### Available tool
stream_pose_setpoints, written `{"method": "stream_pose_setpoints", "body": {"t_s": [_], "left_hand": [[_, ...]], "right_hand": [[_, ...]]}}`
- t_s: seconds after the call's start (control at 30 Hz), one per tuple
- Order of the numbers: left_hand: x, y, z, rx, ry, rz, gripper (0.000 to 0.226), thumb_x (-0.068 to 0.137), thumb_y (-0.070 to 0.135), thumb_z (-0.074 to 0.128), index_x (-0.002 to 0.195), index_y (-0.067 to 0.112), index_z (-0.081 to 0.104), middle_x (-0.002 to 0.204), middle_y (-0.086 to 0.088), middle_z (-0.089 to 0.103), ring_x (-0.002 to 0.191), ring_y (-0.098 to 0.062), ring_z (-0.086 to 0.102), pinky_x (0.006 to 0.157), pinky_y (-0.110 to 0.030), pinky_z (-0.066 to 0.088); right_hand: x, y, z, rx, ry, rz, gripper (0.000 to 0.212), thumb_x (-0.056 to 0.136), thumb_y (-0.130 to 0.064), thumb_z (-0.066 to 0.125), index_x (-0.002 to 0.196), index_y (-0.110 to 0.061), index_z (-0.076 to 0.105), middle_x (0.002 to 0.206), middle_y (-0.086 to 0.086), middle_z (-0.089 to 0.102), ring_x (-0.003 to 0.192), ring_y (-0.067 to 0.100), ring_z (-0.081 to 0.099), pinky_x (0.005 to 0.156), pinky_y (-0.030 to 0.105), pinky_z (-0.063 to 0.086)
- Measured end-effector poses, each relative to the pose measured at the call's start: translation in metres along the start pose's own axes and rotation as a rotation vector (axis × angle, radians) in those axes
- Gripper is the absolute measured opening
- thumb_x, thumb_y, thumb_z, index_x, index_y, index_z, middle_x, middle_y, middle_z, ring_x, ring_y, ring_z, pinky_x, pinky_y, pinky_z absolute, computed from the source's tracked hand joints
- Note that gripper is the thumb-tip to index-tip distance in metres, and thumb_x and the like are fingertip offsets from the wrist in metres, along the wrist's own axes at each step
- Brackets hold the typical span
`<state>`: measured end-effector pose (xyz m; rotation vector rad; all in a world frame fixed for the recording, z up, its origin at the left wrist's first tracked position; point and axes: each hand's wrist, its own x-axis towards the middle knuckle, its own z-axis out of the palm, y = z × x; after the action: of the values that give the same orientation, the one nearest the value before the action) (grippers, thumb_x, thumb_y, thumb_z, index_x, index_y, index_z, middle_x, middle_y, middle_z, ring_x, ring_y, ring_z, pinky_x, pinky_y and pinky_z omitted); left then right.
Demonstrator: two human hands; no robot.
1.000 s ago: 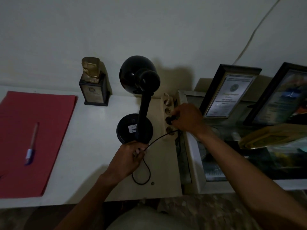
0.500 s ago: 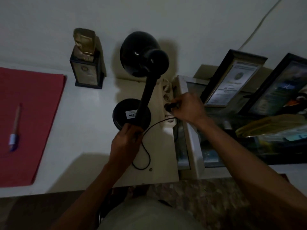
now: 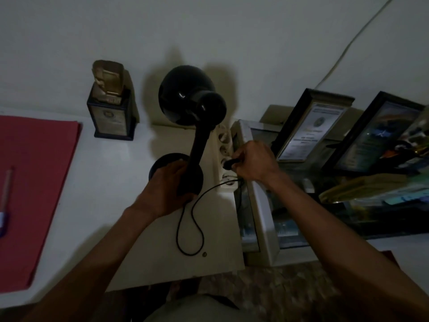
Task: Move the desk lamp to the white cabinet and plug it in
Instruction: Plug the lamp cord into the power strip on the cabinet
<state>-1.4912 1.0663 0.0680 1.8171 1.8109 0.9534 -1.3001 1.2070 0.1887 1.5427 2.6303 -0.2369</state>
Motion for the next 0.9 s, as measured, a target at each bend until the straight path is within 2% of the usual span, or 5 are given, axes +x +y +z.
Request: {"method": "stream_pose_setpoints", "body": {"t_s": [0.1, 0.3, 0.43, 0.57, 0.9], "left_hand": [[0.011, -0.017, -0.008, 0.137, -0.095, 0.181, 0.100, 0.054, 0.042, 0.094, 0.135, 0.000, 0.054, 0.140, -0.021, 0.053, 0.132, -0.041, 0.048, 0.109, -0.059, 0.040], [0.022, -0.028, -0.011, 0.239, -0.210, 0.122, 0.117, 0.058, 0.066, 0.081, 0.151, 0.015, 0.031, 0.160, -0.008, 0.026, 0.151, -0.028, 0.012, 0.119, -0.057, 0.002], [0.022, -0.026, -0.015, 0.159, -0.168, 0.102, 0.117, 0.055, 0.059, 0.087, 0.149, 0.013, 0.036, 0.159, -0.009, 0.029, 0.150, -0.028, 0.017, 0.120, -0.053, 0.006], [0.022, -0.021, -0.016, 0.174, -0.168, 0.086, 0.114, 0.056, 0.058, 0.087, 0.148, 0.013, 0.038, 0.159, -0.006, 0.029, 0.150, -0.025, 0.019, 0.120, -0.051, 0.011], [0.022, -0.028, -0.017, 0.200, -0.196, 0.114, 0.117, 0.052, 0.060, 0.088, 0.147, 0.012, 0.040, 0.157, -0.010, 0.034, 0.147, -0.031, 0.028, 0.115, -0.056, 0.025]], "right_hand": [[0.004, -0.002, 0.002, -0.090, -0.032, 0.000, 0.023, 0.081, -0.029, 0.073, 0.095, -0.012, 0.079, 0.096, 0.008, 0.077, 0.087, 0.021, 0.073, 0.082, 0.037, 0.061], [0.010, -0.005, 0.001, -0.175, -0.057, -0.040, 0.038, 0.081, -0.032, 0.074, 0.108, -0.005, 0.068, 0.111, 0.018, 0.066, 0.098, 0.032, 0.066, 0.084, 0.036, 0.055], [0.016, -0.010, 0.005, -0.215, -0.054, -0.100, 0.029, 0.083, -0.023, 0.069, 0.106, -0.006, 0.065, 0.110, 0.018, 0.065, 0.099, 0.033, 0.063, 0.078, 0.034, 0.046], [0.022, -0.013, 0.006, -0.213, -0.088, -0.136, 0.019, 0.084, -0.024, 0.064, 0.096, -0.013, 0.073, 0.108, 0.010, 0.071, 0.101, 0.030, 0.065, 0.087, 0.034, 0.049], [0.009, -0.012, 0.020, -0.094, 0.054, -0.096, 0.062, 0.082, -0.022, 0.065, 0.141, -0.018, 0.047, 0.117, 0.011, 0.067, 0.105, 0.033, 0.063, 0.095, 0.042, 0.050]]}}
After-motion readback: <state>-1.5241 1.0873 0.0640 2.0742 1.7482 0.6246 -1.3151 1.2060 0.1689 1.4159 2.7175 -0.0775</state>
